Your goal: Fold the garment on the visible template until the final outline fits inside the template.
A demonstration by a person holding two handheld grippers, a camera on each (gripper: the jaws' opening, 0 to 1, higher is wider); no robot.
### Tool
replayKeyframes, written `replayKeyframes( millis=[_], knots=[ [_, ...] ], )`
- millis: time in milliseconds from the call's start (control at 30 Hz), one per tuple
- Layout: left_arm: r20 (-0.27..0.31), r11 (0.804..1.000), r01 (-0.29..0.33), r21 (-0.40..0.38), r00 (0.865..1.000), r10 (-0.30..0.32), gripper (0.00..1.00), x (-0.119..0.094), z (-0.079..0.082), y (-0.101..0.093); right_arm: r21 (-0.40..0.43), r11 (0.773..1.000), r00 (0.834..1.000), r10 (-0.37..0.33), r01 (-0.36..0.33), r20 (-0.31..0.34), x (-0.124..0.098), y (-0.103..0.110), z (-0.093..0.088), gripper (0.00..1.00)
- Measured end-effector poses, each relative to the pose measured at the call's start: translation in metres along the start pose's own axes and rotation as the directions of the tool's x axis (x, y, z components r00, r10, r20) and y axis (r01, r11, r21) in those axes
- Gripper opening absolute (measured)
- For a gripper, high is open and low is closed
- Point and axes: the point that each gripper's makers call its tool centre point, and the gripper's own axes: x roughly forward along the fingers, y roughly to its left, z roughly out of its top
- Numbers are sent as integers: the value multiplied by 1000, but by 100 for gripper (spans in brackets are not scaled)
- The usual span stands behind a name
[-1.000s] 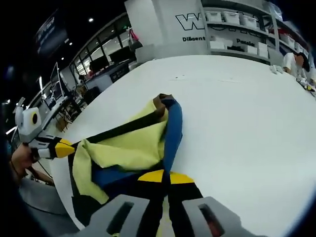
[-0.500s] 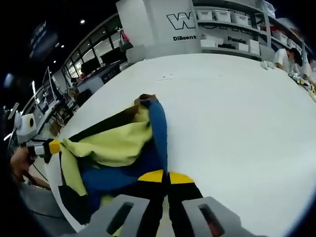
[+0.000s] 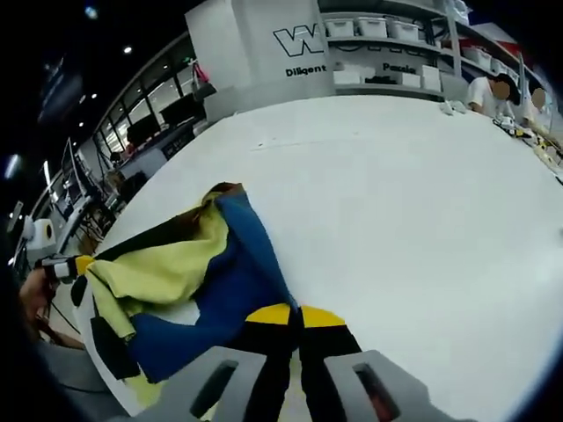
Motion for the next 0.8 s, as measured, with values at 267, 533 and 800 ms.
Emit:
replayKeyframes(
  millis=[267, 533, 800],
  knots=[
    [13, 999, -29, -25, 999, 29, 0, -2, 1, 15, 32, 999, 1000, -18, 18, 7, -4, -17, 4, 0],
    [36, 995, -56, -87, 998, 59, 0, -4, 4, 31, 38, 998, 999, -44, 44, 3, -5, -31, 7, 0],
    [39, 990, -120, -79, 992, 123, 0, -6, 8, 54, 33, 998, 998, -57, 57, -5, -6, -32, 8, 0]
  ],
)
